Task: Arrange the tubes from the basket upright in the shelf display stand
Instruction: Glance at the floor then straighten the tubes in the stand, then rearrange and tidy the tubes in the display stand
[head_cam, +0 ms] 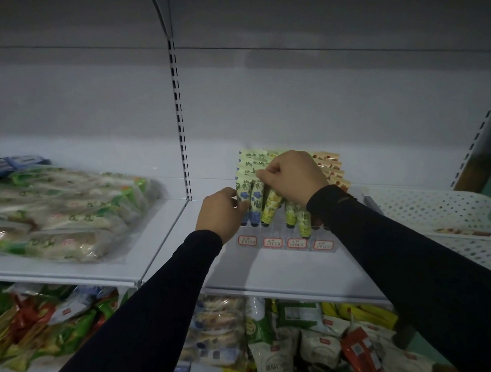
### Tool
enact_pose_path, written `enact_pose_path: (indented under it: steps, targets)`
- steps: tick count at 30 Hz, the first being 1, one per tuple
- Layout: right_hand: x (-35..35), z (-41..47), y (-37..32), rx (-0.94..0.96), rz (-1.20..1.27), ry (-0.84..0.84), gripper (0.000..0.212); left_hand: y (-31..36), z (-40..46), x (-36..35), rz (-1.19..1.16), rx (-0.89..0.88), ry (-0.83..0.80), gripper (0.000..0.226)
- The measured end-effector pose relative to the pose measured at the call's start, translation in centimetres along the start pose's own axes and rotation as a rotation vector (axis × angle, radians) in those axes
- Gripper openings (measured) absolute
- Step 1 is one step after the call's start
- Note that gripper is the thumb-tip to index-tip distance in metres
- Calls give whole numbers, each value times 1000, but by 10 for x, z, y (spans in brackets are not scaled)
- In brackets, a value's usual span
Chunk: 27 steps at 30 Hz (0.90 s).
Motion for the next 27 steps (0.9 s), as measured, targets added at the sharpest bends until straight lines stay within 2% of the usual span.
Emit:
enact_pose_path:
  steps: [6,8,10,13,21,27]
  targets:
    - [16,-10,1,35,11,46,50,0,-3,2,18,22,-15,20]
    - [24,-18,3,58,32,62,40,2,-5,8,26,12,16,32]
    - [33,-27,7,86,61,91,32,7,-11,19,28,-26,88,44]
    - [51,-46,20,101,52,121,35,28,-26,37,6,-145,159,46]
    - [122,-121,87,10,-98,92,40,107,-60,27,88,-395,-58,51]
    - [165,-152,153,-135,-204,-57,43,177,-57,-25,192,-550,-289,55]
Point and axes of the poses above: each hand's wrist, its own z-axis towards the middle knuckle, its own x-axis out of the back of the hand, y = z × x, the point moved 2 cm from there along z, towards the middle knuckle, and after that the axes turned 4 degrees about x, right-handed, at the moved point
